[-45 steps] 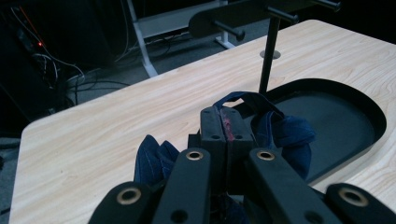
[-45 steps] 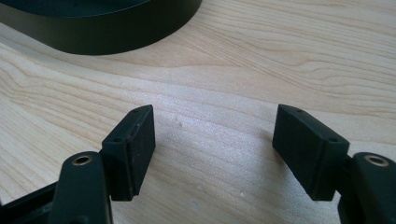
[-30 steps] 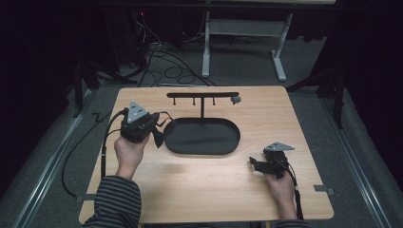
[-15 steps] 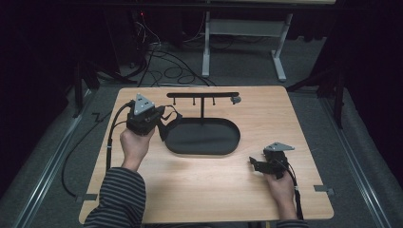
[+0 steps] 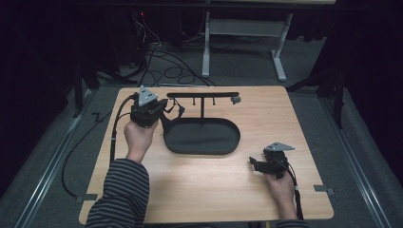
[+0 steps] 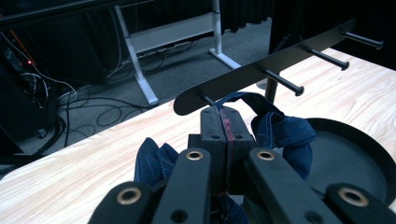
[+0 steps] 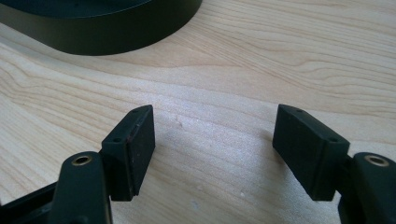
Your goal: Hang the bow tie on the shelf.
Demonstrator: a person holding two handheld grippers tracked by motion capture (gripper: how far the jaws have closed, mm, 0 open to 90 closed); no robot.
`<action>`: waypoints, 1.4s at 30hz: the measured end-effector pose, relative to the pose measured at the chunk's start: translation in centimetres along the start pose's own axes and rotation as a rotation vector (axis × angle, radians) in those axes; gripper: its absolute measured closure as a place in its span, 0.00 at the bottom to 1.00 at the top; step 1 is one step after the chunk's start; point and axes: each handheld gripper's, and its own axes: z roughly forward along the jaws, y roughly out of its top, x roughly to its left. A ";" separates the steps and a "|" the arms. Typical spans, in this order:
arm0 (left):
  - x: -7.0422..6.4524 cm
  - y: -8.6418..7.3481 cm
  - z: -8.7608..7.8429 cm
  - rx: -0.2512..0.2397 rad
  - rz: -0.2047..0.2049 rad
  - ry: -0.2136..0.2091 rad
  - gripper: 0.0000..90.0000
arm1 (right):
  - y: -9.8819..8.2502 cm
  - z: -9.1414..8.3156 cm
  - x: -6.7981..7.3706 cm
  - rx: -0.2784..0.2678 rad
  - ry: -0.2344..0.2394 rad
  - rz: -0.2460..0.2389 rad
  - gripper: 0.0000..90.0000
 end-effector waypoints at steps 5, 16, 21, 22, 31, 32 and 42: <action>0.2 0.1 0.5 0.000 -0.008 0.016 0.99 | 0.0 0.0 0.0 0.000 0.000 0.000 0.35; 0.6 0.3 1.6 0.009 -0.010 0.054 0.99 | 0.0 0.0 0.0 0.000 0.000 0.000 0.34; 0.9 0.2 1.9 0.013 -0.007 0.073 0.99 | 0.0 0.0 0.0 0.000 0.001 0.000 0.34; 0.9 0.2 1.9 0.016 -0.005 0.076 0.99 | 0.0 0.0 0.0 -0.001 0.001 -0.002 0.34; 1.1 -0.4 2.4 0.038 -0.006 0.092 0.99 | 0.0 0.0 0.0 -0.001 0.003 -0.004 0.34; 1.2 -0.6 2.4 0.044 -0.008 0.092 0.99 | 0.0 0.0 0.0 -0.001 0.003 -0.004 0.34; 0.9 -1.4 2.6 0.053 -0.012 0.086 0.98 | 0.0 0.0 0.0 -0.001 0.003 -0.003 0.35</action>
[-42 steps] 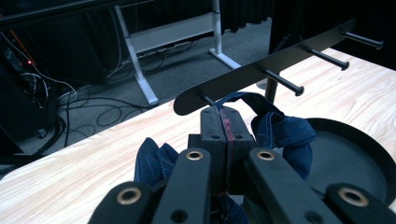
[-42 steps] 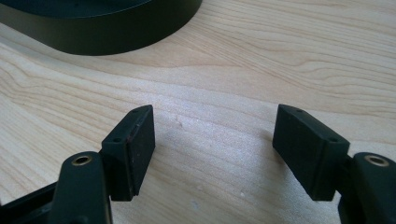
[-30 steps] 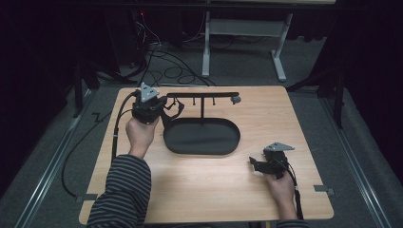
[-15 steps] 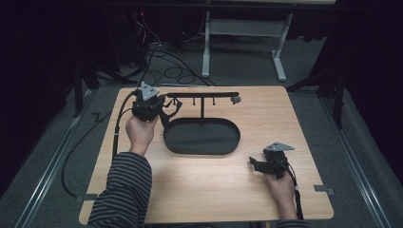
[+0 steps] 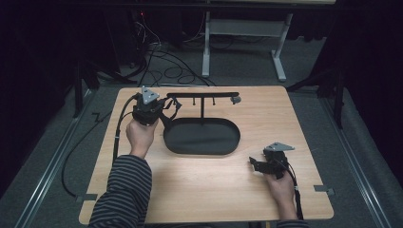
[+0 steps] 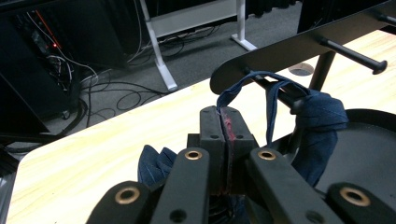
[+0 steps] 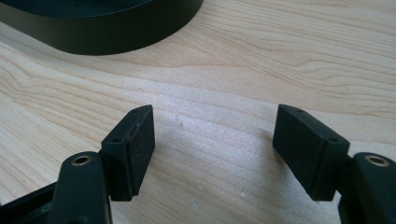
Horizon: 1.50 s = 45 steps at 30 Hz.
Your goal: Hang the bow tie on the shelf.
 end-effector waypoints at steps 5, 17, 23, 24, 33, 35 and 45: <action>-0.2 -0.3 0.0 0.001 0.006 -0.001 0.97 | 0.0 0.0 0.0 0.000 0.000 0.000 0.35; -0.3 0.2 0.5 -0.004 -0.002 -0.003 0.98 | 0.0 0.0 0.0 -0.001 0.000 -0.001 0.34; -0.4 1.0 0.7 -0.025 0.000 0.014 0.99 | 0.0 0.0 0.0 0.000 0.001 0.002 0.34; -0.4 1.1 0.7 -0.026 -0.001 0.015 0.99 | 0.0 0.0 0.0 0.000 0.001 0.001 0.35; -0.3 1.0 1.2 -0.015 -0.007 0.024 0.99 | 0.0 0.0 0.0 -0.001 0.003 0.002 0.34; -0.4 0.7 1.2 -0.006 -0.007 0.019 0.99 | 0.0 0.0 0.0 -0.001 0.003 0.002 0.34; -0.6 0.2 0.9 0.015 -0.004 -0.003 0.88 | 0.0 0.0 0.0 -0.001 0.005 0.003 0.34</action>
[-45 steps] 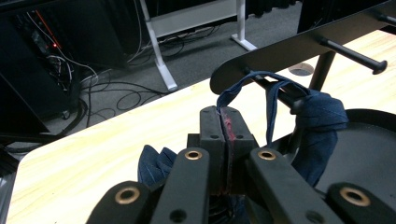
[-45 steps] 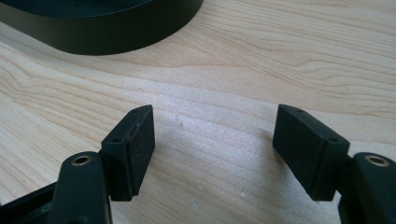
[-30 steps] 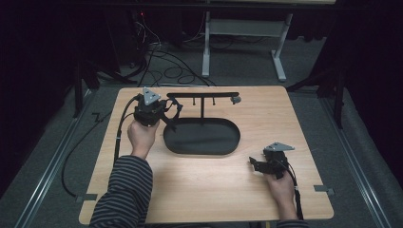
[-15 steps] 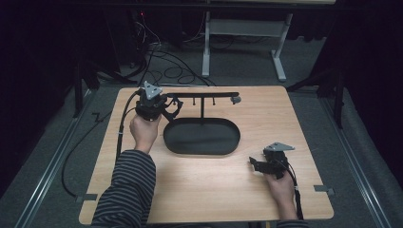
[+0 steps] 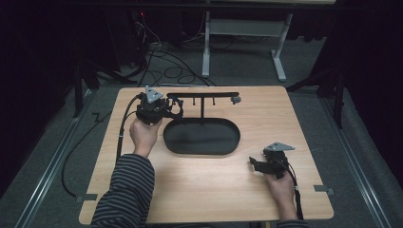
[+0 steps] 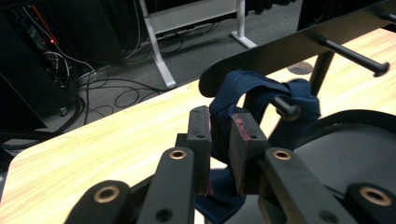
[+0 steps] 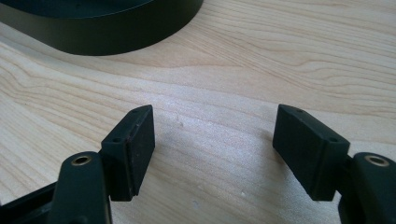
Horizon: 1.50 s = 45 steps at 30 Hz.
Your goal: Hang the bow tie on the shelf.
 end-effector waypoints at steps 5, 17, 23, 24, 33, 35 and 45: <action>0.0 -0.3 -0.2 0.013 0.000 -0.007 0.82 | 0.0 0.0 0.0 -0.001 -0.001 -0.001 0.34; -0.2 -0.9 -1.5 0.015 0.001 -0.027 0.66 | 0.0 0.0 0.0 -0.001 -0.002 -0.002 0.34; -0.2 -1.7 -2.2 0.008 -0.014 -0.041 0.64 | 0.0 0.0 0.0 -0.001 -0.002 -0.004 0.35; -0.1 -1.9 -2.2 0.013 -0.017 -0.044 0.63 | 0.0 0.0 0.0 0.000 -0.003 -0.004 0.34; 0.0 -3.0 -3.1 0.034 -0.031 -0.064 0.61 | 0.0 0.0 0.0 0.000 -0.005 -0.005 0.35; 0.0 -3.3 -3.4 0.033 -0.037 -0.066 0.61 | 0.0 0.0 0.0 0.000 -0.005 -0.005 0.35; 0.1 -4.8 -4.4 0.030 -0.063 -0.071 0.60 | 0.0 0.0 0.1 0.001 -0.006 -0.005 0.35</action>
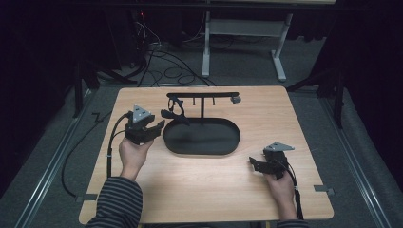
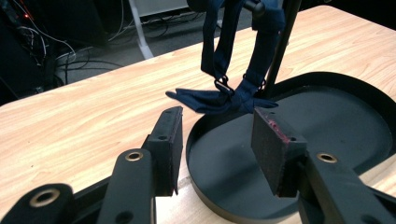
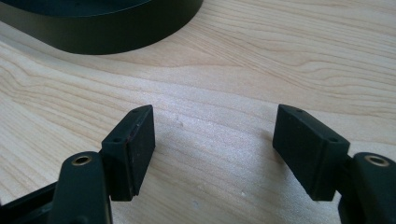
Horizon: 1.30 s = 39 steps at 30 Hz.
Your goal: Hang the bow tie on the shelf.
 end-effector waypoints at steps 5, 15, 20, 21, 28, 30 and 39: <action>0.0 -0.6 -0.5 -0.001 -0.010 -0.002 0.60 | 0.0 0.0 0.0 0.001 0.000 0.001 0.35; 0.0 -1.5 -1.2 -0.005 -0.028 -0.006 0.60 | 0.0 0.0 0.0 0.001 -0.002 0.000 0.35; 0.1 -1.9 -1.5 -0.006 -0.039 -0.009 0.60 | 0.0 0.0 0.0 0.001 -0.002 0.000 0.35; 0.1 -2.0 -1.5 -0.006 -0.041 -0.009 0.60 | 0.0 0.0 0.0 0.001 -0.001 0.000 0.35; 0.1 -2.5 -1.9 -0.008 -0.053 -0.011 0.59 | 0.0 0.0 0.0 0.001 -0.002 0.000 0.35; 0.1 -2.6 -2.1 -0.013 -0.059 -0.012 0.59 | 0.0 0.0 0.1 0.001 -0.001 0.000 0.35; 0.2 -3.2 -2.6 -0.017 -0.075 -0.017 0.60 | 0.0 0.0 0.1 0.001 -0.002 -0.001 0.35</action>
